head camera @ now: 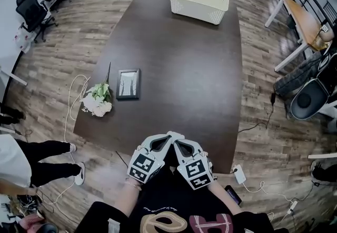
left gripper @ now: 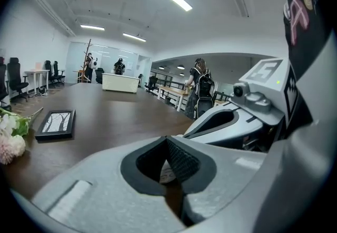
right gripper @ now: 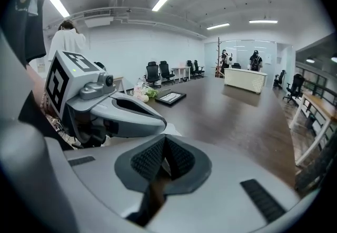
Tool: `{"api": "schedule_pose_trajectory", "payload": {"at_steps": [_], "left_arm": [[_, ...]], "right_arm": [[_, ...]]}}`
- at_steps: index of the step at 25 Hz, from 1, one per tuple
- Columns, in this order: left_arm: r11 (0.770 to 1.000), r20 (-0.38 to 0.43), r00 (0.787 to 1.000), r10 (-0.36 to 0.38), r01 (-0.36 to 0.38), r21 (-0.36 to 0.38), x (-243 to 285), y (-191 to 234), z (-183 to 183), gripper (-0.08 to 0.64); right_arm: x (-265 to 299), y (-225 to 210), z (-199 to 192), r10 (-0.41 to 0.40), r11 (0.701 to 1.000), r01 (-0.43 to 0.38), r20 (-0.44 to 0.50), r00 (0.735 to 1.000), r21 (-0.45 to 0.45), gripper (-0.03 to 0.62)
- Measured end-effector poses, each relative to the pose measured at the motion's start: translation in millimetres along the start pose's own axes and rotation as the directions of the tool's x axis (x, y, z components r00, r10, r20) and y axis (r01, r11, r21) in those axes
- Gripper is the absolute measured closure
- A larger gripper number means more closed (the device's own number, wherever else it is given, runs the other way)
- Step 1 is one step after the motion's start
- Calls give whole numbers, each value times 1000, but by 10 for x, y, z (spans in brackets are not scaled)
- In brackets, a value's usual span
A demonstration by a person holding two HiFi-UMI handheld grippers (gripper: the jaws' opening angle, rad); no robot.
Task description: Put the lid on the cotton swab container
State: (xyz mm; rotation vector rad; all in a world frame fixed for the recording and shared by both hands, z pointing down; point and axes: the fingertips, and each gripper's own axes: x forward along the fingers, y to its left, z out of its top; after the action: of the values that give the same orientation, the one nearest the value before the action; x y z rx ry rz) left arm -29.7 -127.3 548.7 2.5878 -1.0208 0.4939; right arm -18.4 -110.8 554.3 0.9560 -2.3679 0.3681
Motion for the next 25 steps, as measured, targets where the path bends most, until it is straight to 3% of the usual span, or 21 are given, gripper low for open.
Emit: {"api": "schedule_pose_trajectory", "payload": {"at_steps": [3,6,10,17,22,25], "left_arm": [[1000,14,1000,-2,2,2,-5,15,-2,554],[1000,2,1000,-6,6,-10,-7,5,-13,554],[999,16,999,28,-28,-24,-14,-1,9,554],[982,141,980,138,-117,-147,-203,91,235,554],[980,177,970,166,-142,-140,-360,5,380,554],[982,196,965,172,-151,-114,-413,-92,481,554]], "right_arm": [[20,2,-1,-24,999,24,6,1000,-26,583],[17,8,-25,31,999,-31,-29,999,28,583],[-18,21,32,69,997,-68,-39,997,21,583],[-271,-198,142,13,993,-20,59,998,113,583],[-586,-334,326,58,977,-98,204,977,191,583],[-727,-460,338,20,974,-74,245,969,213,583]]}}
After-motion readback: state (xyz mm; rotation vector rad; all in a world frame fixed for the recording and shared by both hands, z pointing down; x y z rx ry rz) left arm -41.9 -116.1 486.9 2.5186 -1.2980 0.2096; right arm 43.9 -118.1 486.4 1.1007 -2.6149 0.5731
